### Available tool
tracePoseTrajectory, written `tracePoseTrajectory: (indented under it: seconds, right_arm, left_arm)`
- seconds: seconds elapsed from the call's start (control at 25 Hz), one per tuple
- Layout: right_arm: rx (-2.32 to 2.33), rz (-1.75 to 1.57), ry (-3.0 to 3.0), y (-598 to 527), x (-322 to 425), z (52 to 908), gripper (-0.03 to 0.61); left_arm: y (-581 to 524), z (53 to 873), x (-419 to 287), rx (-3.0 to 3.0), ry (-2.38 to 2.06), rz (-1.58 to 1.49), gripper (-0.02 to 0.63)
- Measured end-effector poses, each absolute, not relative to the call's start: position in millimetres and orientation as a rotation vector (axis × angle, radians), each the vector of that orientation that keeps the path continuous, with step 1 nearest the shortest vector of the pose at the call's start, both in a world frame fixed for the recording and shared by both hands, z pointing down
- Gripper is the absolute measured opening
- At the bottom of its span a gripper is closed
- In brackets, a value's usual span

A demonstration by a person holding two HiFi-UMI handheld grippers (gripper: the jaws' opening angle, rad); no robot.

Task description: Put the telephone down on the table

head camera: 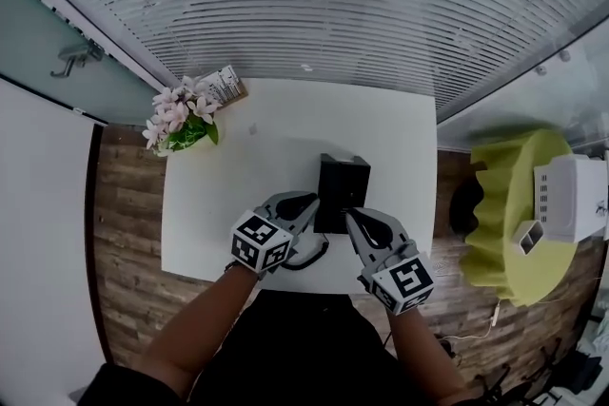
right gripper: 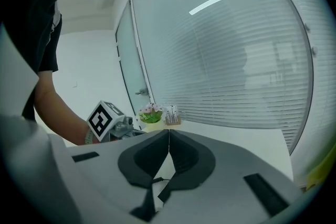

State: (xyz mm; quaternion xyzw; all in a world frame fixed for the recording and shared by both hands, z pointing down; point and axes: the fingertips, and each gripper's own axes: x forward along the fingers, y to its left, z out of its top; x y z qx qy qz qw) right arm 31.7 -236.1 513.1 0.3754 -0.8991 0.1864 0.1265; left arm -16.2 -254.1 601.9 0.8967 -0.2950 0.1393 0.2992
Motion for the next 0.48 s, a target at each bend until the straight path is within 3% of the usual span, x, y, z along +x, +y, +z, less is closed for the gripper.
tracePoseTrajectory:
  seconds: [0.12,0.48]
  right_arm:
    - [1.074,0.548,-2.599,-238,32,517,0.022]
    - [1.045,0.54,-2.577,-241,37,529,0.023]
  left_arm:
    - [-257,626,-15,2.329,-0.777,0.424,0.019]
    - [-260,686,-9,2.174,-0.71,0.505,0.135]
